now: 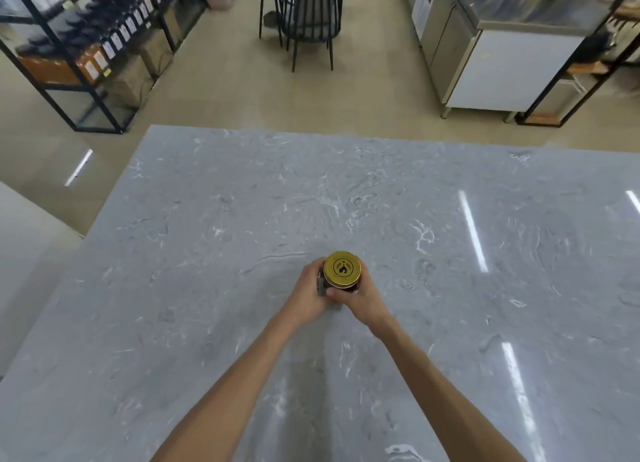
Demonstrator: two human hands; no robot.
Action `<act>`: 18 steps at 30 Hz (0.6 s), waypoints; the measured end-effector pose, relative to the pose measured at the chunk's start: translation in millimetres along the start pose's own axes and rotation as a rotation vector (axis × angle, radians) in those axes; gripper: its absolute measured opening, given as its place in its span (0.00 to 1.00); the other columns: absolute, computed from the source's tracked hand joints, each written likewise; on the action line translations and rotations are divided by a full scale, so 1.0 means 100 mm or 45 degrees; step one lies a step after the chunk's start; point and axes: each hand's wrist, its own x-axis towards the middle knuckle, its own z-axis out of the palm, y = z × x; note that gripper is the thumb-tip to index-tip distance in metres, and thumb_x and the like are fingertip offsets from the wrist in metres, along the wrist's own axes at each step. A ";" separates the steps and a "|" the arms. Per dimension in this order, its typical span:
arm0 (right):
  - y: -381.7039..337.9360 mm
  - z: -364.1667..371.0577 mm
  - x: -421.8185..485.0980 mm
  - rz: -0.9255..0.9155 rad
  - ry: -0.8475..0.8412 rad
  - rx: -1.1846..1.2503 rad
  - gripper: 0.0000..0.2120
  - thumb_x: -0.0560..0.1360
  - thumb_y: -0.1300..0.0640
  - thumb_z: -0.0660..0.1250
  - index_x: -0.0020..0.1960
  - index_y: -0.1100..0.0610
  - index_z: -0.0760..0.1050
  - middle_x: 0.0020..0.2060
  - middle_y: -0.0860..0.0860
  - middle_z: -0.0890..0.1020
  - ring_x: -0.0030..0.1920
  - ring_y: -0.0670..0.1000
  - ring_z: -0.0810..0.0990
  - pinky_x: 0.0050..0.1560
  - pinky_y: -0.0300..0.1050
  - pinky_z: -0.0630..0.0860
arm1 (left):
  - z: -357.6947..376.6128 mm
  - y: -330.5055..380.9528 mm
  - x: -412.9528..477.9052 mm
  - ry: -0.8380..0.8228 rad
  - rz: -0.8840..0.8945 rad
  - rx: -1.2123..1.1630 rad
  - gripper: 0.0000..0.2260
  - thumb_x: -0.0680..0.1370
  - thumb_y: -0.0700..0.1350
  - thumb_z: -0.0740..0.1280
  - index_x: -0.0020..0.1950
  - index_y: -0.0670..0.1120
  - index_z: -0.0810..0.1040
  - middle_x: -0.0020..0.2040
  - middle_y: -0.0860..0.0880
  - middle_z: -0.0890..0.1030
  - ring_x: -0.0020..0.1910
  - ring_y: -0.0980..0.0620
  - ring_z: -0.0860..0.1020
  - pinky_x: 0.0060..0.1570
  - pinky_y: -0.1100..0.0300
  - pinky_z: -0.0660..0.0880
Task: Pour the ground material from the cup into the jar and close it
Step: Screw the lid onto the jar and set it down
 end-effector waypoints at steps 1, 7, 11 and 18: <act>-0.04 -0.02 0.10 -0.023 0.017 -0.010 0.34 0.68 0.67 0.78 0.66 0.49 0.67 0.55 0.45 0.80 0.53 0.32 0.78 0.50 0.26 0.72 | -0.04 0.04 0.09 -0.015 0.004 -0.004 0.26 0.66 0.44 0.76 0.59 0.66 0.77 0.56 0.61 0.82 0.57 0.60 0.81 0.56 0.53 0.81; -0.18 -0.06 0.24 0.100 -0.027 -0.019 0.46 0.71 0.65 0.76 0.79 0.56 0.50 0.68 0.52 0.72 0.69 0.49 0.70 0.56 0.26 0.70 | -0.11 0.04 0.32 -0.087 -0.145 0.092 0.35 0.65 0.48 0.78 0.69 0.52 0.68 0.63 0.52 0.75 0.62 0.51 0.78 0.58 0.63 0.78; -0.36 -0.36 -0.05 0.184 -0.035 -0.129 0.48 0.75 0.48 0.72 0.81 0.52 0.42 0.79 0.51 0.53 0.78 0.51 0.54 0.75 0.48 0.56 | -0.17 0.21 0.27 -0.079 -0.292 0.443 0.50 0.70 0.43 0.80 0.82 0.44 0.50 0.80 0.40 0.57 0.78 0.40 0.58 0.76 0.43 0.60; 0.04 -1.63 -1.26 0.236 0.712 -0.497 0.23 0.80 0.38 0.54 0.50 0.55 0.80 0.48 0.52 0.82 0.47 0.50 0.77 0.47 0.46 0.70 | 0.54 0.50 -0.71 0.250 0.010 0.101 0.12 0.81 0.45 0.62 0.64 0.51 0.77 0.60 0.57 0.79 0.61 0.64 0.75 0.63 0.71 0.68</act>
